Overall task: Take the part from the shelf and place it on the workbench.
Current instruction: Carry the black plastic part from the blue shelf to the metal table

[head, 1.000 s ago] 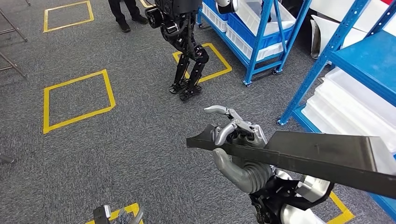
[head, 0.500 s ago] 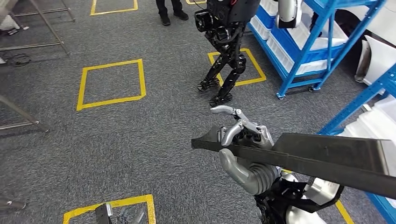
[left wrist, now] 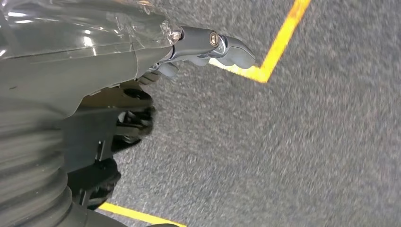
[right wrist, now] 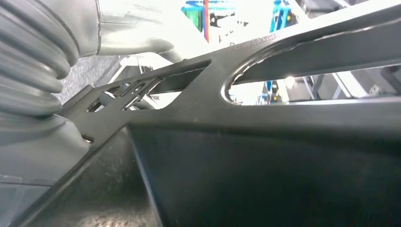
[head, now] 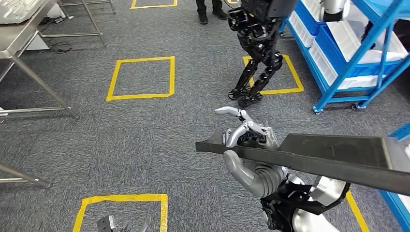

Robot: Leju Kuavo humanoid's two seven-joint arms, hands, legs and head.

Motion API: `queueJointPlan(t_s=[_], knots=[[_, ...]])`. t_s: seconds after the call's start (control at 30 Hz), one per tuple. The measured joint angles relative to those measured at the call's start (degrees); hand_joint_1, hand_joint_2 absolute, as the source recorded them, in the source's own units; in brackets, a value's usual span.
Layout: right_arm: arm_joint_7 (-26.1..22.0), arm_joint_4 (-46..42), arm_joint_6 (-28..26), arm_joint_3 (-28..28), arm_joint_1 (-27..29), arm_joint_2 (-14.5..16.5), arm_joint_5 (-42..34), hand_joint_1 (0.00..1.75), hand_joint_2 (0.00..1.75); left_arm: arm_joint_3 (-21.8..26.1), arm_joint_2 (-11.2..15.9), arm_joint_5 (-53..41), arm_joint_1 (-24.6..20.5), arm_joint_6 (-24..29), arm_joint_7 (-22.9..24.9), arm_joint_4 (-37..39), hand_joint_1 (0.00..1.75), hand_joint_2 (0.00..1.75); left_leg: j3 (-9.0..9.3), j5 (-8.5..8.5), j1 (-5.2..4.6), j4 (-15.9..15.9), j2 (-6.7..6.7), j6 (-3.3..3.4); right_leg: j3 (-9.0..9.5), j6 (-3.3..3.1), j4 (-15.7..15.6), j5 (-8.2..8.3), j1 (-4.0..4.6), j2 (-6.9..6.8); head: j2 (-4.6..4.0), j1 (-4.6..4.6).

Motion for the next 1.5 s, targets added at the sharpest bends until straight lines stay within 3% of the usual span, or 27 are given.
queueJointPlan(t_s=[0.07, 0.1, 0.2, 0.27, 0.33, 0.37, 0.4, 0.43, 0.47, 0.53, 0.57, 0.63, 0.7, 0.77, 0.83, 0.9, 0.93, 1.0, 1.07, 1.13, 1.2, 1.27, 1.33, 1.4, 1.43, 1.47, 1.5], knots=[[0.0, 0.0, 0.04, 0.0, -0.04, 0.0, 0.01, 1.75, 1.75, -0.03, -0.1, 0.04, -0.09, -0.6, 0.0, 0.74, 0.0, 1.75, 3.27, 2.19, -0.45, -6.49, 1.97, 0.51, 0.6, 0.6, 0.03, -0.53, 0.18, -1.11, 0.0, -0.32], [0.01, 0.0, 0.06, 0.0, -0.06, 0.0, 0.01, 1.75, 1.75, -0.04, -0.16, 0.05, -0.11, -0.83, 0.0, 1.1, 0.0, 1.75, 3.8, 2.3, -0.73, -7.76, 2.41, 0.82, 0.82, 0.93, 0.0, -0.72, 0.29, -1.58, 0.0, -0.31], [0.03, 0.0, 0.09, -0.02, -0.13, -0.01, 0.0, 1.75, 1.75, -0.05, -0.27, 0.07, -0.05, -1.04, -0.01, 2.18, 0.0, 1.75, 4.09, 2.27, -1.04, -8.43, 0.84, 1.77, 1.57, 1.93, -0.14, -1.32, 0.08, -2.38, 0.0, -0.01], [0.0, 0.0, 0.1, -0.06, -0.18, -0.03, 0.01, 1.75, 1.75, -0.05, -0.37, 0.08, -0.16, -1.1, -0.04, 2.73, 0.0, 1.75, 4.7, 2.51, -0.75, -9.2, -0.32, 2.46, 0.78, 2.33, 2.63, -3.35, -0.2, 0.06, -0.01, 0.27], [0.0, 0.01, 0.1, -0.09, -0.1, -0.06, 0.01, 1.75, 1.75, -0.07, -0.61, 0.1, -0.42, -1.43, -0.07, 3.28, 0.0, 1.75, 4.95, 2.57, -0.69, -9.43, -1.52, 2.92, -2.78, 2.36, 9.85, -6.82, -0.24, 3.25, -0.01, 0.86], [0.02, 0.01, 0.12, -0.09, -0.03, -0.09, 0.01, 1.75, 1.75, -0.09, -0.78, 0.11, -0.51, -1.68, -0.07, 3.6, 0.0, 1.75, 4.95, 2.53, -0.73, -9.4, -2.21, 3.04, -4.88, 2.36, 13.58, -8.08, -0.21, 3.94, -0.01, 1.15], [0.04, 0.02, 0.14, -0.09, 0.03, -0.14, 0.0, 1.75, 1.75, -0.13, -0.95, 0.13, -0.54, -1.94, -0.07, 3.97, 0.0, 1.75, 4.97, 2.48, -0.79, -9.34, -2.99, 3.09, -6.38, 2.35, 15.85, -8.28, -0.18, 4.25, 0.0, 1.42], [0.05, 0.02, 0.17, -0.09, 0.06, -0.18, 0.0, 1.75, 1.75, -0.16, -1.09, 0.16, -0.55, -2.2, -0.07, 4.37, 0.0, 1.75, 5.0, 2.43, -0.81, -9.25, -3.8, 3.1, -6.94, 2.3, 16.02, -7.29, -0.17, 4.4, 0.0, 1.67], [0.05, 0.02, 0.21, -0.09, 0.06, -0.19, 0.0, 1.75, 1.75, -0.19, -1.21, 0.2, -0.58, -2.45, -0.07, 4.79, 0.0, 1.75, 5.04, 2.37, -0.8, -9.1, -4.63, 3.06, -6.38, 2.21, 13.85, -5.25, -0.21, 4.63, -0.01, 1.9], [0.05, 0.03, 0.31, -0.08, 0.04, -0.2, -0.01, 1.75, 1.75, -0.22, -1.51, 0.24, -0.77, -3.13, -0.09, 5.7, 0.0, 1.75, 4.95, 2.11, -0.78, -8.58, -6.25, 2.71, -3.68, 2.09, 6.34, -0.85, -0.45, 6.81, -0.01, 2.36], [0.04, 0.03, 0.37, -0.07, 0.05, -0.21, -0.01, 1.75, 1.75, -0.25, -1.64, 0.25, -0.91, -3.54, -0.12, 6.21, 0.0, 1.75, 4.69, 1.98, -0.76, -8.22, -7.04, 2.45, -2.62, 2.02, 3.45, 0.3, -0.61, 8.1, -0.01, 2.48], [0.04, 0.03, 0.48, -0.05, 0.07, -0.23, -0.03, 1.75, 1.75, -0.29, -1.83, 0.29, -1.04, -4.34, -0.18, 7.24, 0.0, 1.75, 4.1, 1.95, -0.6, -7.89, -8.38, 1.79, -1.9, 1.72, 1.43, 0.46, -0.51, 9.35, 0.0, 2.5], [0.05, 0.02, 0.5, -0.04, 0.02, -0.25, -0.05, 1.75, 1.75, -0.32, -1.93, 0.52, -0.9, -5.1, -0.26, 8.49, 0.0, 1.75, 3.89, 2.01, -0.35, -7.9, -9.11, 1.13, -1.59, 0.99, 0.98, 0.64, -0.32, 7.99, -0.01, 2.55], [0.03, 0.01, 0.5, -0.04, -0.01, -0.25, -0.04, 1.75, 1.75, -0.32, -2.08, 1.01, -0.84, -5.74, -0.5, 9.85, 0.0, 1.75, 3.02, 0.57, -0.57, -5.65, -6.68, 0.59, -1.1, 0.27, 0.37, 0.85, -0.37, 6.37, -0.01, 2.01], [0.03, 0.0, 0.39, -0.04, 0.14, -0.25, 0.02, 1.75, 1.75, -0.32, -2.33, 1.41, -0.93, -5.98, -0.84, 11.08, 0.0, 1.75, 0.06, -2.67, -0.71, 0.7, -3.09, 0.19, -0.81, -0.18, 0.13, 0.76, -0.21, 4.59, 0.0, 1.1], [0.06, 0.0, 0.13, -0.04, 0.43, -0.27, 0.17, 1.75, 1.75, -0.32, -2.51, 1.66, -0.69, -5.99, -0.8, 12.5, 0.0, 1.75, -2.91, -4.72, -0.52, 6.65, -1.85, -0.01, -0.67, -0.39, 0.15, 0.49, 0.01, 2.84, 0.0, 0.6], [0.07, 0.0, 0.0, -0.04, 0.6, -0.27, 0.29, 1.75, 1.75, -0.32, -2.56, 1.75, -0.39, -6.03, -0.47, 13.28, 0.0, 1.75, -3.15, -4.34, -0.45, 7.12, -1.63, 0.01, -0.54, -0.42, 0.16, 0.32, 0.06, 2.07, -0.01, 0.36], [0.07, -0.03, -0.2, -0.05, 0.9, -0.28, 0.61, 1.75, 1.75, -0.34, -2.54, 1.88, 0.2, -6.1, 0.72, 14.9, 0.0, 1.75, -0.43, -0.96, -0.48, 1.82, -0.75, 0.32, -0.03, -0.3, 0.17, -0.13, 0.11, 0.67, 0.0, -0.16], [0.11, -0.12, -0.43, -0.09, 1.16, -0.33, 0.91, 1.75, 1.75, -0.36, -2.37, 2.08, 0.3, -5.78, 2.45, 16.51, 0.0, 1.75, 3.24, 1.74, -1.02, -5.41, 1.49, 0.99, 0.61, 0.07, 0.15, -0.68, 0.24, -0.58, 0.0, -0.55], [0.29, -0.26, -0.83, -0.13, 1.4, -0.43, 1.17, 1.75, 1.75, -0.36, -1.94, 2.26, 0.21, -5.21, 4.4, 17.94, 0.0, 1.75, 4.37, 1.97, -1.65, -8.03, 2.47, 1.61, 1.01, 0.61, 0.08, -1.07, 0.36, -1.67, 0.0, -0.63], [0.56, -0.47, -1.32, -0.18, 1.6, -0.53, 1.43, 1.75, 1.75, -0.36, -1.34, 2.29, 0.35, -4.84, 5.99, 19.21, 0.0, 1.75, 4.41, 2.01, -1.62, -8.44, 1.34, 2.07, 1.42, 1.2, -0.03, -1.44, 0.33, -2.32, 0.0, -0.51], [0.71, -0.79, -1.68, -0.35, 1.79, -0.75, 1.67, 1.75, 1.75, -0.34, -0.81, 2.22, 0.38, -4.63, 7.03, 20.31, 0.0, 1.75, 5.0, 2.21, -1.19, -9.27, 0.23, 2.56, 1.21, 1.67, 1.5, -2.77, 0.16, -0.18, 0.0, -0.25], [0.79, -1.04, -1.87, -0.5, 2.12, -1.07, 1.83, 1.75, 1.75, -0.32, -0.46, 2.13, 0.08, -4.43, 7.87, 21.21, 0.0, 1.75, 5.4, 2.32, -0.97, -9.71, -0.9, 2.95, -1.54, 1.83, 7.44, -5.89, -0.01, 3.07, 0.0, 0.39], [0.92, -1.11, -2.01, -0.52, 2.64, -1.36, 1.86, 1.75, 1.75, -0.32, -0.27, 2.08, -0.15, -4.28, 8.99, 21.95, 0.0, 1.75, 5.41, 2.24, -0.98, -9.58, -2.29, 3.15, -5.56, 1.93, 14.56, -8.32, -0.04, 4.15, 0.0, 1.03], [1.01, -1.11, -2.04, -0.52, 2.83, -1.5, 1.82, 1.75, 1.75, -0.32, -0.2, 2.09, -0.15, -4.24, 9.57, 22.25, 0.0, 1.75, 5.41, 2.16, -0.97, -9.45, -3.08, 3.15, -6.68, 1.99, 15.97, -8.02, -0.06, 4.27, 0.0, 1.27], [1.04, -1.11, -2.03, -0.53, 2.93, -1.6, 1.71, 1.75, 1.75, -0.32, -0.13, 2.13, -0.13, -4.26, 10.15, 22.56, 0.0, 1.75, 5.42, 2.05, -0.92, -9.25, -3.88, 3.09, -6.75, 2.01, 15.14, -6.56, -0.11, 4.37, 0.0, 1.47], [1.06, -1.11, -1.95, -0.54, 2.94, -1.68, 1.49, 1.75, 1.75, -0.32, -0.07, 2.21, -0.12, -4.34, 10.7, 22.85, 0.0, 1.75, 5.43, 1.88, -0.84, -8.95, -4.71, 2.94, -5.78, 2.03, 12.2, -4.23, -0.23, 4.77, 0.0, 1.72]])
